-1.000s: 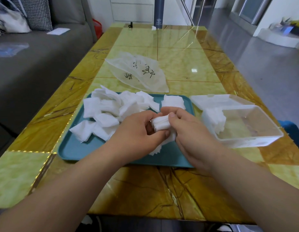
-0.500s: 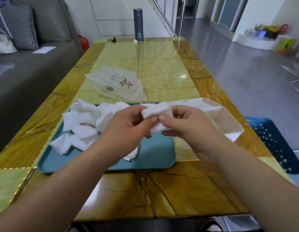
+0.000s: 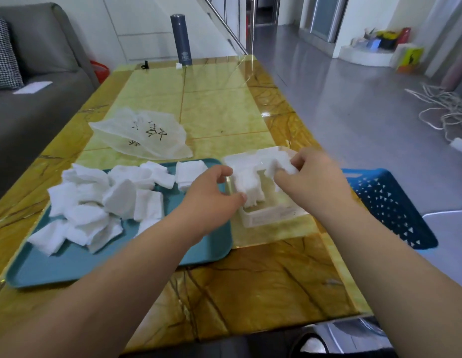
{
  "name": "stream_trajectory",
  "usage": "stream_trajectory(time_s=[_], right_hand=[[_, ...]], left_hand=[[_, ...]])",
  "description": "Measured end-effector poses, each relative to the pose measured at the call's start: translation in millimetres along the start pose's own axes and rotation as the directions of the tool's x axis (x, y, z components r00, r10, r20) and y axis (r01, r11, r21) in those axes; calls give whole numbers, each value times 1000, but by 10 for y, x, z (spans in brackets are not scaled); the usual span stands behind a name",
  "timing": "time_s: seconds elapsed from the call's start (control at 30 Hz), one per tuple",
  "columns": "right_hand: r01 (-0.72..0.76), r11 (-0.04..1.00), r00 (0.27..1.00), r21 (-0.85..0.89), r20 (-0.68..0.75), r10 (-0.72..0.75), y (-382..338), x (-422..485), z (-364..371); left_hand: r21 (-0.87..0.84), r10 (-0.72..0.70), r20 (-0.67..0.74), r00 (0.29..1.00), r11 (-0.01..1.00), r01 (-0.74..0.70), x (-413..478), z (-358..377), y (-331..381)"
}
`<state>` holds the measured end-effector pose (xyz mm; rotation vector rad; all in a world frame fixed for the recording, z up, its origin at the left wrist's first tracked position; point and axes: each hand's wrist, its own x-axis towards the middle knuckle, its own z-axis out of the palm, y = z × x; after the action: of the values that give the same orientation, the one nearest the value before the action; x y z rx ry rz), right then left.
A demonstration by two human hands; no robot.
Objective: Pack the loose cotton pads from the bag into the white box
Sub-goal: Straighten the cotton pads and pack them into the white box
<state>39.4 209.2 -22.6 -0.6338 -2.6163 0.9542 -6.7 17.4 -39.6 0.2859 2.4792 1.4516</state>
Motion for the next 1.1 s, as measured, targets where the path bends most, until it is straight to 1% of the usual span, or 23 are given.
stream_trajectory(time_s=[0.07, 0.13, 0.23, 0.3, 0.33, 0.4, 0.47, 0.57, 0.63, 0.73, 0.8, 0.87, 0.93, 0.97, 1.03, 1.1], right_hand=[[-5, 993, 1000, -116, 7, 6, 14, 52, 93], [-42, 977, 998, -211, 39, 51, 0, 98, 184], [-85, 949, 993, -305, 58, 107, -70, 149, 300], [-84, 946, 990, -313, 85, 116, -148, 143, 312], [-58, 948, 989, -314, 108, 97, -193, 136, 309], [8, 948, 981, -319, 184, 54, -287, 90, 250], [73, 939, 958, -335, 284, 27, -351, 28, 167], [94, 939, 924, -331, 381, 42, -394, -29, 105], [81, 942, 922, -326, 384, 53, -388, -24, 109], [34, 951, 953, -309, 297, 62, -430, -4, 95], [21, 942, 970, -334, 235, 62, -484, -24, 92], [37, 941, 986, -336, 164, 20, -550, -59, 104], [133, 958, 988, -254, 106, -109, -689, -126, 180], [195, 963, 978, -186, 109, -177, -776, -197, 239], [312, 948, 932, -63, 214, -292, -968, -379, 468], [359, 932, 867, -42, 384, -317, -1071, -543, 730]], left_hand=[[-13, 11, 5, 1000, 1000, -11, -27, 30, -38], [-32, 9, 5, 1000, 999, -9, -47, 40, -64], [-41, 6, 8, 1000, 999, -5, -71, 40, -77], [-39, 13, 6, 1000, 999, -13, -71, 56, -81], [-41, 14, 4, 1000, 999, -14, -70, 51, -85], [-51, 19, 5, 1000, 999, -19, -60, 47, -102], [-52, 24, 11, 1000, 998, -23, -52, 46, -112], [-25, 38, 11, 999, 999, -38, -58, 41, -123], [15, 49, -2, 999, 999, -49, -113, 1, -128], [60, 67, -6, 998, 996, -66, -257, -204, -193], [154, 85, -29, 996, 985, -80, -340, -424, -282], [251, 79, -98, 992, 967, -52, -404, -681, -393], [335, 75, -192, 978, 942, -7, -430, -961, -510], [376, 82, -238, 968, 926, 14, -415, -1074, -567], [419, 67, -312, 948, 905, 74, -366, -1265, -678], [442, 47, -344, 938, 889, 117, -292, -1331, -740]])
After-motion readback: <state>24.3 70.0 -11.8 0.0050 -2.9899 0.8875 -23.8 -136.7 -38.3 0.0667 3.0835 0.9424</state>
